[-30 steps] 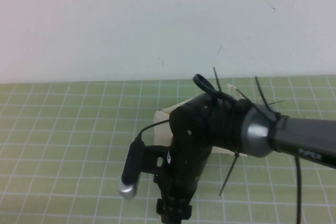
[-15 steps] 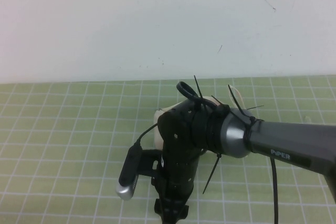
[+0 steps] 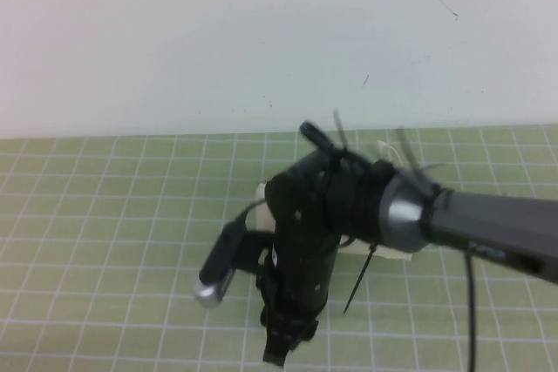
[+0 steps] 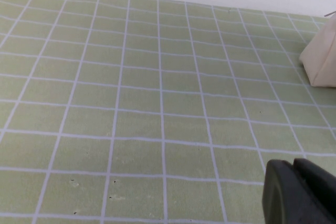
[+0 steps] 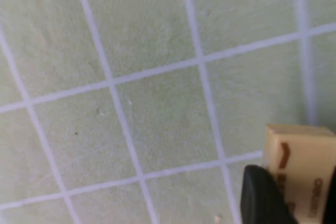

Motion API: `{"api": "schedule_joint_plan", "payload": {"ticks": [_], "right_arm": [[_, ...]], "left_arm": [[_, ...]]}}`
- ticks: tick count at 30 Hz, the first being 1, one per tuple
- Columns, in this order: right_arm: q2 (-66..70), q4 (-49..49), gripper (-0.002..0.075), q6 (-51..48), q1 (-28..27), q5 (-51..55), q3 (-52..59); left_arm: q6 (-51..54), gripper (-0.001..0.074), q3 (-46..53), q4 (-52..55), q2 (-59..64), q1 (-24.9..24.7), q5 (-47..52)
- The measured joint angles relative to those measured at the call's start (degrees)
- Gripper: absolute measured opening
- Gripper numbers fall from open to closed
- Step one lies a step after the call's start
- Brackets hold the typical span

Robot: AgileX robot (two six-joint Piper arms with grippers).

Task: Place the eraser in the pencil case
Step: Pick up the eraser from the table, then place the eraser on the pencil case

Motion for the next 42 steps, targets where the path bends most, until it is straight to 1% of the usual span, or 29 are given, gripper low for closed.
{"api": "schedule_joint_plan", "payload": {"ticks": [6,10,12,15,20,23,27,29,30,34,36,40,42], "right_arm": [[-9.2,-2.3,0.0205,1.8,0.0,0.2,0.0],[-14.9,-8.3,0.0205,6.8,-1.0,-1.1,0.0],[-16.1,-11.5,0.0205,10.1,-2.9,-2.3,0.0],[-16.3,-13.2,0.0205,12.6,-7.8,-4.8,0.0],[-15.3,-9.0,0.0205,11.8,-15.3,-8.4,0.0],[-13.8,-6.2,0.0205,9.2,-17.3,-9.5,0.0],[-12.1,-4.3,0.0205,7.6,-17.6,-10.5,0.0],[-11.7,-3.2,0.0219,7.3,-17.6,-11.2,0.0],[-11.7,-2.6,0.0232,7.0,-17.6,-11.7,0.0],[-11.7,-1.3,0.0321,6.2,-17.6,-12.9,0.0],[-11.7,-1.1,0.0344,6.2,-17.6,-12.7,0.0],[-11.8,-0.8,0.0356,6.5,-17.6,-9.6,-1.0],[-13.0,0.4,0.0333,6.9,-17.6,-8.4,-1.4]], "left_arm": [[0.0,-0.0001,0.0,0.0,0.0,0.0,0.0],[0.0,-0.0001,0.0,0.0,0.0,0.0,0.0],[0.0,-0.0001,0.0,0.0,0.0,0.0,0.0],[0.0,-0.0001,0.0,0.0,0.0,0.0,0.0],[0.0,-0.0001,0.0,0.0,0.0,0.0,0.0],[0.0,-0.0001,0.0,0.0,0.0,0.0,0.0],[0.0,-0.0001,0.0,0.0,0.0,0.0,0.0],[0.0,-0.0001,0.0,0.0,0.0,0.0,0.0],[0.0,-0.0001,0.0,0.0,0.0,0.0,0.0],[0.0,-0.0001,0.0,0.0,0.0,0.0,0.0],[0.0,-0.0001,0.0,0.0,0.0,0.0,0.0],[0.0,-0.0001,0.0,0.0,0.0,0.0,0.0],[0.0,-0.0001,0.0,0.0,0.0,0.0,0.0]]}}
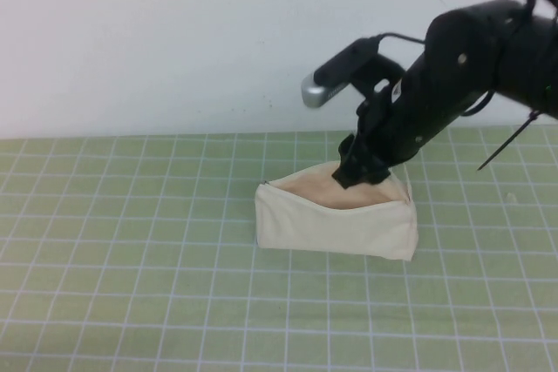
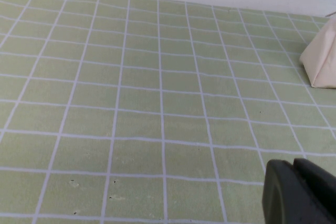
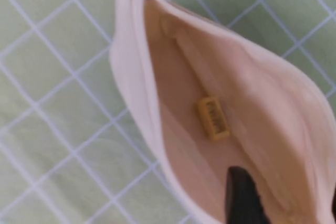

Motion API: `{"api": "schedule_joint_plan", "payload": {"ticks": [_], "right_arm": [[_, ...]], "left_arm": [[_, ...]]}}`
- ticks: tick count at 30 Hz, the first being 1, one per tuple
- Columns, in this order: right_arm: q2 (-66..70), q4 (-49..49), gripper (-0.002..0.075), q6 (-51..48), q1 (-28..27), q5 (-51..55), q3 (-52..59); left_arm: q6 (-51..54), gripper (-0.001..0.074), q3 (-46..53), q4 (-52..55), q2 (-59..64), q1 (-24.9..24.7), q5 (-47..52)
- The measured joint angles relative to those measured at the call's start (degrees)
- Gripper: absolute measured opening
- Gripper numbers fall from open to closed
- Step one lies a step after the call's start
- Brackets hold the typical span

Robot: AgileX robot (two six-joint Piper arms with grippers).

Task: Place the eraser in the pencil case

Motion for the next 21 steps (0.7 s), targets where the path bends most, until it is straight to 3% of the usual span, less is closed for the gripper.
{"api": "schedule_joint_plan", "payload": {"ticks": [9,21], "right_arm": [[-17.7,12.2,0.0044,-4.4,0.0,-2.6,5.2],[-53.6,17.9,0.0000,-12.2,0.0,-14.2,35.3]], "left_arm": [[0.0,-0.0001,0.0,0.0,0.0,0.0,0.0],[0.0,-0.0001,0.0,0.0,0.0,0.0,0.0]]}}
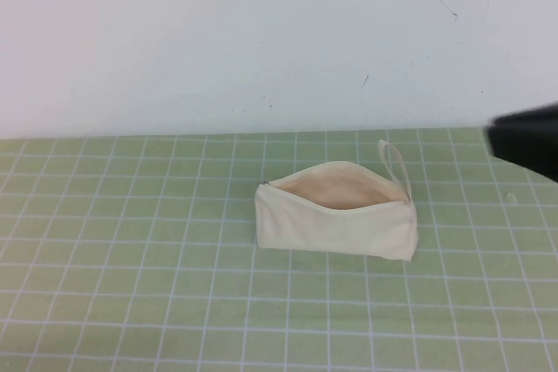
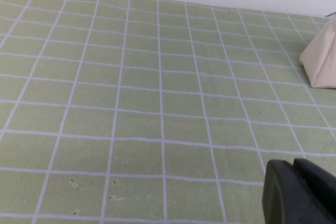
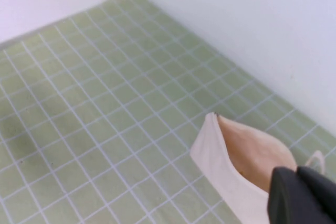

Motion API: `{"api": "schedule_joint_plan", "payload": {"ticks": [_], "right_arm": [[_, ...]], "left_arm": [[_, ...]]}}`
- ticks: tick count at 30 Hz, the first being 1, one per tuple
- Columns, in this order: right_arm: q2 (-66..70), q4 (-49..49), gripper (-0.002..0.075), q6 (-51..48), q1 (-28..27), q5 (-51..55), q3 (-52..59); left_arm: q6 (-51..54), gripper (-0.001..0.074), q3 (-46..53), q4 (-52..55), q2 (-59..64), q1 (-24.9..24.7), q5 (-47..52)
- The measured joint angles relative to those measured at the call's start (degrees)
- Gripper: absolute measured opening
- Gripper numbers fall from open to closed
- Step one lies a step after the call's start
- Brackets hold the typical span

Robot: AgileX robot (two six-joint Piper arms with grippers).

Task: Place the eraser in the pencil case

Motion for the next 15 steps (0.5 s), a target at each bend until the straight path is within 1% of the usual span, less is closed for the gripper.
{"api": "schedule_joint_plan", "payload": {"ticks": [9,15], "right_arm": [[-18.3,0.5,-0.0001,-2.5,0.0,0.3,12.3],[-22.8,0.7,-0.0001,-2.5,0.0,8.5,16.5]], "left_arm": [[0.0,-0.0001,0.0,0.0,0.0,0.0,0.0],[0.0,-0.0001,0.0,0.0,0.0,0.0,0.0]]}}
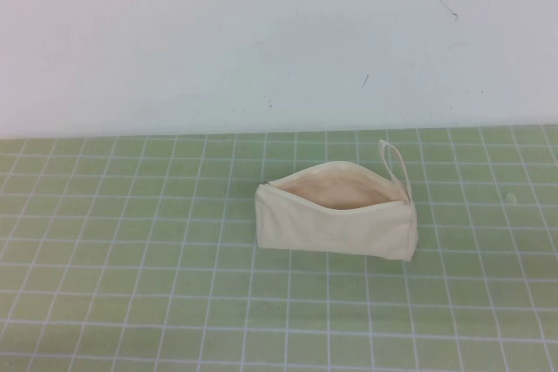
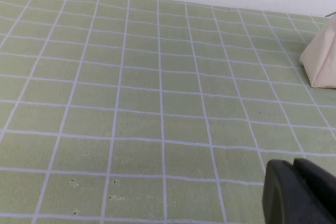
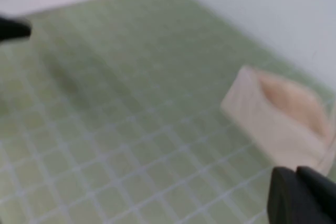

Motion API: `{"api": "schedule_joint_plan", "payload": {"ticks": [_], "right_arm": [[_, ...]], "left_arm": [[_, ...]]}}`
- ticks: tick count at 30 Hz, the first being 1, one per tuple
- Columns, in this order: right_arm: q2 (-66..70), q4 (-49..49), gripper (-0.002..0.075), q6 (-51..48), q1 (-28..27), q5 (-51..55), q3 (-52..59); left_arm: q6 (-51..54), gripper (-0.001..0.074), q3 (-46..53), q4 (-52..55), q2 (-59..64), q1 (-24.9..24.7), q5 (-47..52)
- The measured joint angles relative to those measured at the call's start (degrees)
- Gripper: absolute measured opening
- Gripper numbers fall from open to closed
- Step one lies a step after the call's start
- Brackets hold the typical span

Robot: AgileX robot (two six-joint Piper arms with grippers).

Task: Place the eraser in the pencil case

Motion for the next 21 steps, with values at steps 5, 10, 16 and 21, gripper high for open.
{"api": "schedule_joint_plan", "payload": {"ticks": [5,10,16,21], "right_arm": [[-0.1,-4.6,-0.0001,0.0,0.0,4.9,3.3],[-1.0,-5.5,-0.0001,-0.1,0.0,-5.8,10.8],[-5.8,-5.4,-0.0001,-2.9,-5.3,-28.2,22.8],[-14.0,-5.3,-0.0001,-6.2,-17.1,-32.9,28.6]], "left_arm": [[0.0,-0.0001,0.0,0.0,0.0,0.0,0.0],[0.0,-0.0001,0.0,0.0,0.0,0.0,0.0],[0.0,-0.0001,0.0,0.0,0.0,0.0,0.0],[0.0,-0.0001,0.0,0.0,0.0,0.0,0.0]]}}
